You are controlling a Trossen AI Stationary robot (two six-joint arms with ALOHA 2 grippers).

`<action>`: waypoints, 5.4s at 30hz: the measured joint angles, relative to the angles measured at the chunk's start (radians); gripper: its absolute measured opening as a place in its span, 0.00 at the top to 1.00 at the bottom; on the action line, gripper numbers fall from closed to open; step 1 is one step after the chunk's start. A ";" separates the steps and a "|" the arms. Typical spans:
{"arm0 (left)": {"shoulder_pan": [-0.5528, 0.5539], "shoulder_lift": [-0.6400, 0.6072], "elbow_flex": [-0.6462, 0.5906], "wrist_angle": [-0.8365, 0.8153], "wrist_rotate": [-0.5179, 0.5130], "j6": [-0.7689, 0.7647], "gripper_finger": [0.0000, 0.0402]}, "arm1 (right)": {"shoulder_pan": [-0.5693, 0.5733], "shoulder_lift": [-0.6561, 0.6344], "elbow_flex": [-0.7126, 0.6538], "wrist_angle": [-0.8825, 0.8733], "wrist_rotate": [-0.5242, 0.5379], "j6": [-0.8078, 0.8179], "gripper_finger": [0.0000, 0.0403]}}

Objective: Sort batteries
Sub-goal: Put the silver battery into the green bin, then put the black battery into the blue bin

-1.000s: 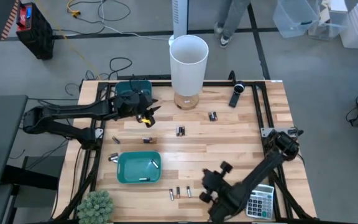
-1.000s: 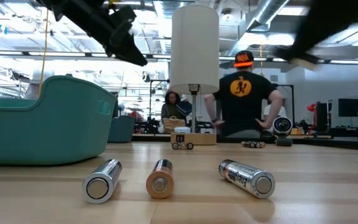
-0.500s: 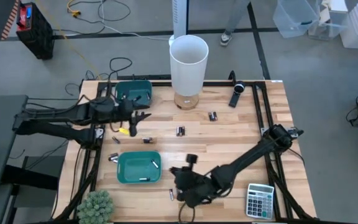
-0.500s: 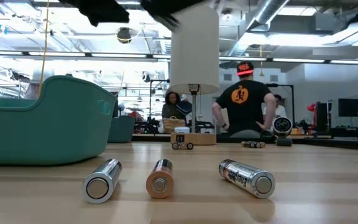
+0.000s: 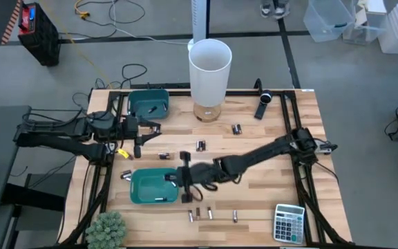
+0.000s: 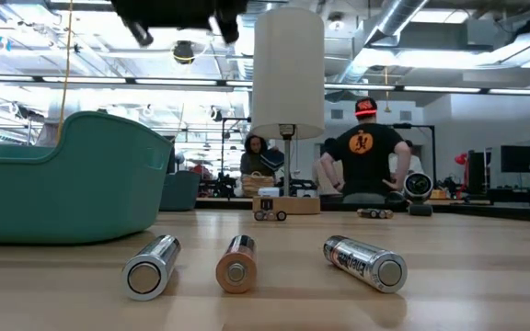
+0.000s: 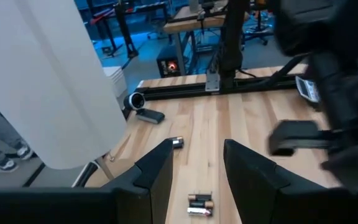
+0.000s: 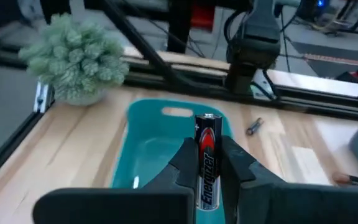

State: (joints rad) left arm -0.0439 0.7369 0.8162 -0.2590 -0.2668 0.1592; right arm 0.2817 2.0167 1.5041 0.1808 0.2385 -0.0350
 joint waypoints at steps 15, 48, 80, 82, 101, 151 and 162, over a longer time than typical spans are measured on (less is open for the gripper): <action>-0.009 -0.022 0.000 -0.010 -0.024 0.014 0.66 | -0.040 0.001 -0.070 0.111 -0.061 0.028 0.85; -0.008 0.014 -0.001 -0.021 -0.037 0.012 0.66 | -0.048 -0.077 -0.069 -0.041 0.049 -0.001 0.50; 0.074 0.388 0.287 -0.912 -0.281 -0.282 0.66 | -0.240 -0.725 -0.872 0.315 0.130 0.018 0.54; 0.100 0.471 0.334 -1.052 -0.246 -0.335 0.66 | -0.247 -0.720 -0.872 0.318 0.129 0.016 0.54; 0.446 0.572 0.189 -1.034 0.028 -0.409 0.63 | -0.248 -0.720 -0.871 0.327 0.128 0.008 0.54; 0.146 0.098 -0.112 -0.998 0.143 -0.485 0.63 | -0.225 -0.719 -0.870 0.323 0.128 0.037 0.54; 0.205 0.279 -0.112 -0.975 0.079 -0.793 0.63 | -0.225 -0.719 -0.870 0.330 0.128 0.060 0.54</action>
State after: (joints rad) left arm 0.1607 1.0157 0.7040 -1.2337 -0.1883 -0.6334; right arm 0.0566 1.2976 0.6342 0.5110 0.3667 0.0251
